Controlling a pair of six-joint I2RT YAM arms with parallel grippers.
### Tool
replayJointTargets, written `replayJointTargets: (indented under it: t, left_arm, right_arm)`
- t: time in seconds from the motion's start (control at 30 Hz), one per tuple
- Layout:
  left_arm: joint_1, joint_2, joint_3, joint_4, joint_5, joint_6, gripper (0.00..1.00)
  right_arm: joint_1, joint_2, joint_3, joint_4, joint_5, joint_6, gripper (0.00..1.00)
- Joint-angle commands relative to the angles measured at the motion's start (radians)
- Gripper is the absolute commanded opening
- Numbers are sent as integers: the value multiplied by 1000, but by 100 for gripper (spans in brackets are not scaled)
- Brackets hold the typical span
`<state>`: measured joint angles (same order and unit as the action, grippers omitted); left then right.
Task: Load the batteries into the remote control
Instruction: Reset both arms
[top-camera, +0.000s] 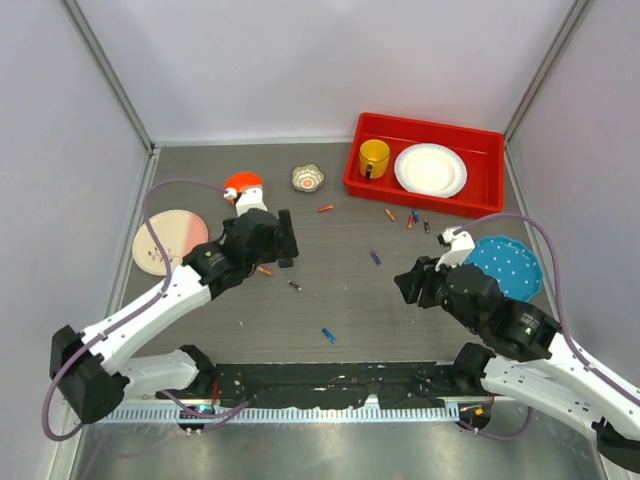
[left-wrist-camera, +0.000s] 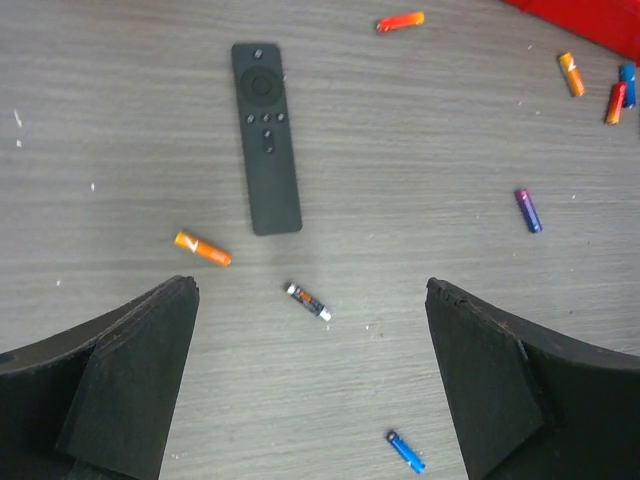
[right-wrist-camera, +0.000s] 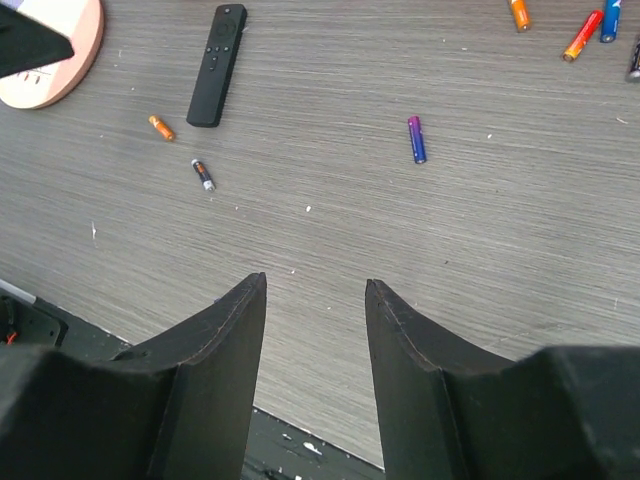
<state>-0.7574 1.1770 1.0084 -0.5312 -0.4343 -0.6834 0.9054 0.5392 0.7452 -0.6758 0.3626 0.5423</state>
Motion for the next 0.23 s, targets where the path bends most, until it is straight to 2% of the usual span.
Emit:
replayJointTargets:
  t: [0.0, 0.2]
  left_arm:
    - [4, -69, -91, 44, 0, -116, 100]
    - [4, -140, -97, 47, 32, -102, 100]
  right_arm:
    - [-3, 8, -39, 125, 33, 12, 50]
    - [-3, 85, -44, 199, 32, 13, 54]
